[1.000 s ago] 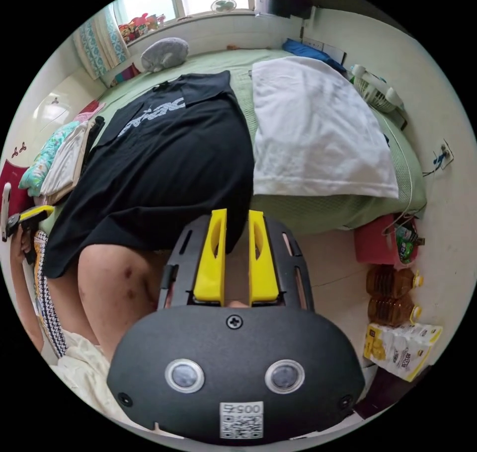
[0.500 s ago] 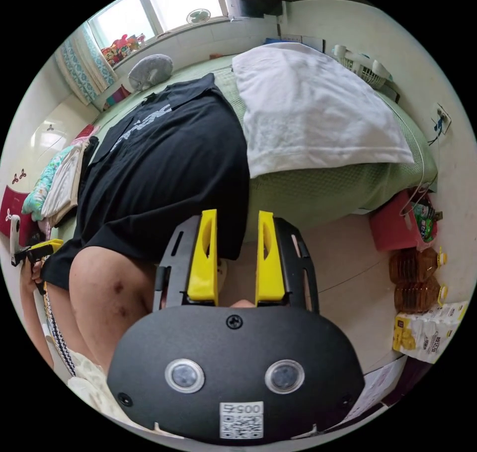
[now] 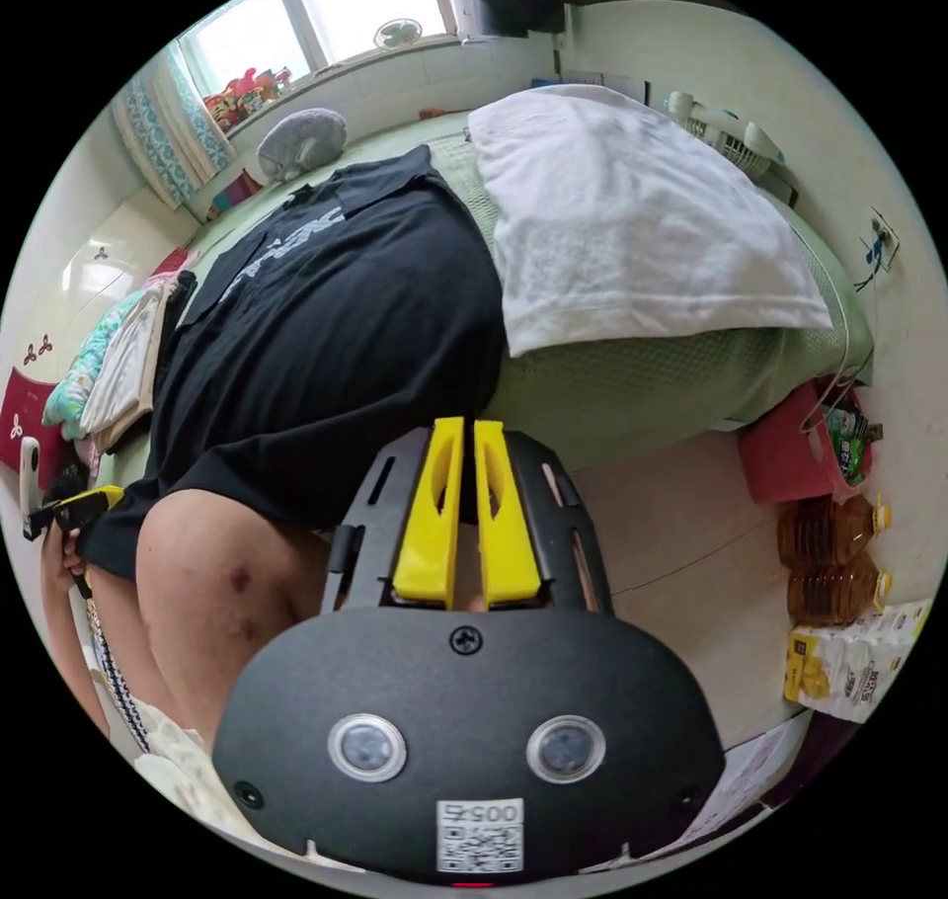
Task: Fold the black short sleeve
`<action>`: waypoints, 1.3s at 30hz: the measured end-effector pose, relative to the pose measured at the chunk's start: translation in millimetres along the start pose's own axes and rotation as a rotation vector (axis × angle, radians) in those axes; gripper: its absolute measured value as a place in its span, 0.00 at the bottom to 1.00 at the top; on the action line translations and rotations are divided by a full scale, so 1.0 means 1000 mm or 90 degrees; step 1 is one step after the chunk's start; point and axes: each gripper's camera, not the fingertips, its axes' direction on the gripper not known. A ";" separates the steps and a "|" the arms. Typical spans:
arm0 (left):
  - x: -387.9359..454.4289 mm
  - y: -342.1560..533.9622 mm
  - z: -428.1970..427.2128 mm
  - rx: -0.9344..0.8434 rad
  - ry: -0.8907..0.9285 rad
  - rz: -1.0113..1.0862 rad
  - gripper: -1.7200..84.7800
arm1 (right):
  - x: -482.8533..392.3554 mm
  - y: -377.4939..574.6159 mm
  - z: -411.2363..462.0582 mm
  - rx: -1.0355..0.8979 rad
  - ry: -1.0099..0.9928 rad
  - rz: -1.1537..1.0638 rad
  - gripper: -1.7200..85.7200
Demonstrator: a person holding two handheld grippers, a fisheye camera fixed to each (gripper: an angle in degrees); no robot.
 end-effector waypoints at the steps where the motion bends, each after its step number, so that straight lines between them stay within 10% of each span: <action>1: 0.000 0.005 -0.004 0.011 0.001 0.003 0.06 | -0.002 0.003 -0.005 0.008 -0.007 -0.009 0.01; 14: -0.016 0.038 -0.065 0.129 -0.035 -0.009 0.02 | -0.017 -0.015 -0.078 0.128 -0.112 -0.053 0.00; 27: -0.030 -0.012 -0.095 0.197 -0.163 0.020 0.04 | -0.103 -0.115 -0.041 0.073 0.051 -0.100 0.08; 39: -0.060 0.049 -0.096 0.164 -0.164 0.019 0.20 | -0.068 -0.053 -0.018 0.028 0.031 -0.222 0.16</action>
